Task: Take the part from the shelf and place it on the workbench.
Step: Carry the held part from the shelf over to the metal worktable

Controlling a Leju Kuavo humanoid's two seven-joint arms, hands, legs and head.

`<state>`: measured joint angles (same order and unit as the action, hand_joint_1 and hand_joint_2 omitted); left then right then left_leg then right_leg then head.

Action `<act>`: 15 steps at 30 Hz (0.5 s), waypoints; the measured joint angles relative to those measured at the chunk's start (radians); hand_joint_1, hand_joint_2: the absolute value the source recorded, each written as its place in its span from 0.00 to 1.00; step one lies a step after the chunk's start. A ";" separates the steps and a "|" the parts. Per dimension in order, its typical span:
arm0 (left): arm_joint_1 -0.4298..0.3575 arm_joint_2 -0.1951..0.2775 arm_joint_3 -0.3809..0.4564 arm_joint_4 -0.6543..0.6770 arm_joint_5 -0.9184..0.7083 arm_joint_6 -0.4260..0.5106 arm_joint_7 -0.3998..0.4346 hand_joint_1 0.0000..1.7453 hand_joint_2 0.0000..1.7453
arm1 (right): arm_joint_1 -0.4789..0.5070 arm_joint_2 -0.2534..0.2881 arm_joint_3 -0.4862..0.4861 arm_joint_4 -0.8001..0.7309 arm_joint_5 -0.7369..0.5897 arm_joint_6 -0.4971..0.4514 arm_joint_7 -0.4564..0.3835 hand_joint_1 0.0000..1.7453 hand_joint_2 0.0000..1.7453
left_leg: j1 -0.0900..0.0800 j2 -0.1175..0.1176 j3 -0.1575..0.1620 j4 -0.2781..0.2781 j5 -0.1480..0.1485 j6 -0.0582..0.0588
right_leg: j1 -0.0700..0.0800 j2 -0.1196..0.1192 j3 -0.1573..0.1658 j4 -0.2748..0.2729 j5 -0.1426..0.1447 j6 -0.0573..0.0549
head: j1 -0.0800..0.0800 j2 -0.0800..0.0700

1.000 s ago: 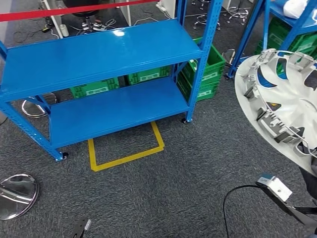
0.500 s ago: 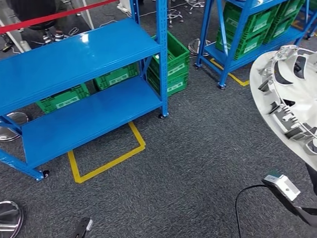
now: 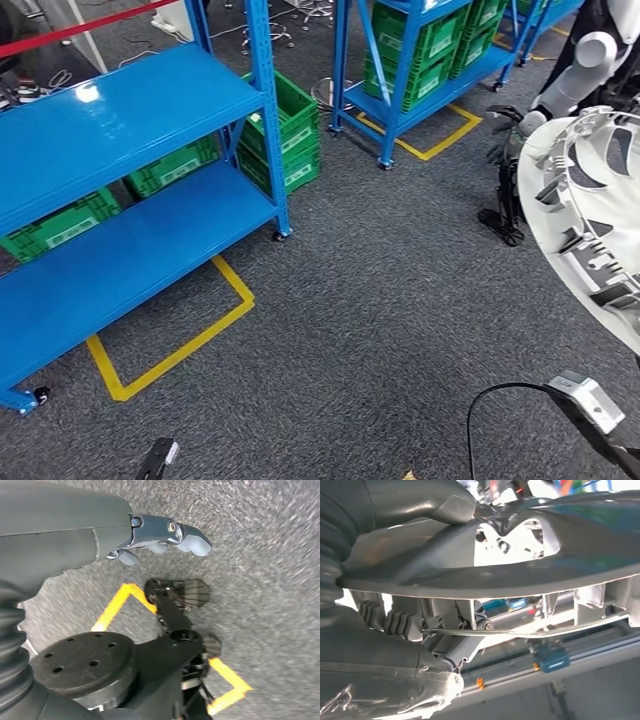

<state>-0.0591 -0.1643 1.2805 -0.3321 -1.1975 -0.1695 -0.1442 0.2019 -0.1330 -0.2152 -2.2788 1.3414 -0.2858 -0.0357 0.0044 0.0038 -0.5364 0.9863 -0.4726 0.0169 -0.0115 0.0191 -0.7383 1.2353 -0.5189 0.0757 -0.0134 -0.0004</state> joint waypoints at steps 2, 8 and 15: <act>0.002 0.001 0.002 0.000 -0.001 -0.001 0.000 0.00 1.00 | 0.004 0.001 -0.013 0.000 0.003 0.000 0.001 1.00 1.00 | -0.001 0.032 0.000 0.000 -0.001 -0.001 | -0.001 -0.013 -0.021 0.066 -0.019 0.002 | 0.000 0.000; 0.000 0.003 0.008 0.000 -0.008 -0.002 -0.002 0.00 1.00 | 0.016 0.001 -0.074 -0.001 0.004 0.017 0.006 1.00 1.00 | -0.012 0.097 0.011 0.003 -0.011 -0.021 | 0.009 -0.085 0.147 -0.209 0.073 -0.020 | -0.003 0.000; 0.001 0.003 0.010 -0.001 -0.015 -0.006 -0.001 0.00 1.00 | 0.043 0.003 -0.126 -0.016 0.000 0.022 0.003 1.00 1.00 | -0.007 0.023 -0.078 0.194 -0.128 -0.041 | 0.006 -0.002 0.130 -0.215 0.090 -0.060 | -0.010 0.000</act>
<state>-0.0583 -0.1613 1.2902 -0.3326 -1.2128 -0.1751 -0.1453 0.2446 -0.1300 -0.3410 -2.2949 1.3411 -0.2635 -0.0328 -0.0029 0.0270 -0.6139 1.1807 -0.6004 -0.0239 -0.0059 0.0176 -0.6078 1.0207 -0.4286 0.0154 -0.0235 -0.0004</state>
